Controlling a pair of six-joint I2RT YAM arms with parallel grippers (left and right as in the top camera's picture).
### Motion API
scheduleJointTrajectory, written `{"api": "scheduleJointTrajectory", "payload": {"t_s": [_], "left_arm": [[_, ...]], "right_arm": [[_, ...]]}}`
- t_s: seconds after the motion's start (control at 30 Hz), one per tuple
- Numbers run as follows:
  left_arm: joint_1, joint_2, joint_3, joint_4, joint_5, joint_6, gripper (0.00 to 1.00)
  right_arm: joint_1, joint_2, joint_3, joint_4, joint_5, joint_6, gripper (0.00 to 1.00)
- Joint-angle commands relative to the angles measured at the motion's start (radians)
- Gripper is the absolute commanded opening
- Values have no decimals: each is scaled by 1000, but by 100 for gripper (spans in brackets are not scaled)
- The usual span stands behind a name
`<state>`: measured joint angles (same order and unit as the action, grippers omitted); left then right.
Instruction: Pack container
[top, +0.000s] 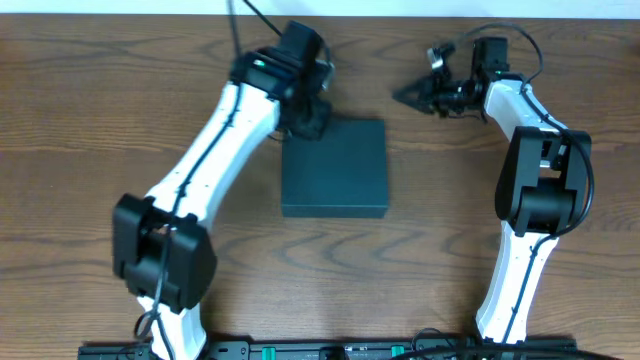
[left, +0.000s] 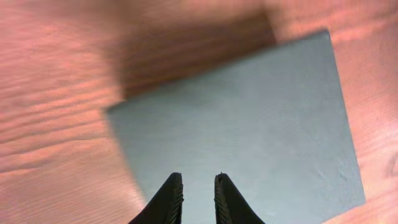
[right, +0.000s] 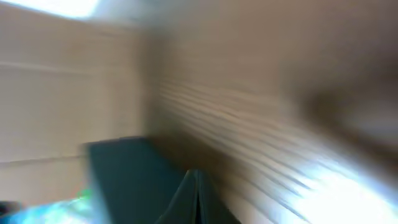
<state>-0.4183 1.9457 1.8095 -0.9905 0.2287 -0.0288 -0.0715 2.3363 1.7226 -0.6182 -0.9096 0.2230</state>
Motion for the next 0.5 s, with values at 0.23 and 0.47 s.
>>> {"api": "scheduleJointTrajectory", "payload": {"t_s": [0.23,0.47], "left_arm": [[134,-31,26,2,-174,-23,23],[180,-31,26,24,-451,-56,28]], "right_arm": [[27,-185,48,-230,684,-168,1],[27,-211,48,-343,910,-131,18]]}}
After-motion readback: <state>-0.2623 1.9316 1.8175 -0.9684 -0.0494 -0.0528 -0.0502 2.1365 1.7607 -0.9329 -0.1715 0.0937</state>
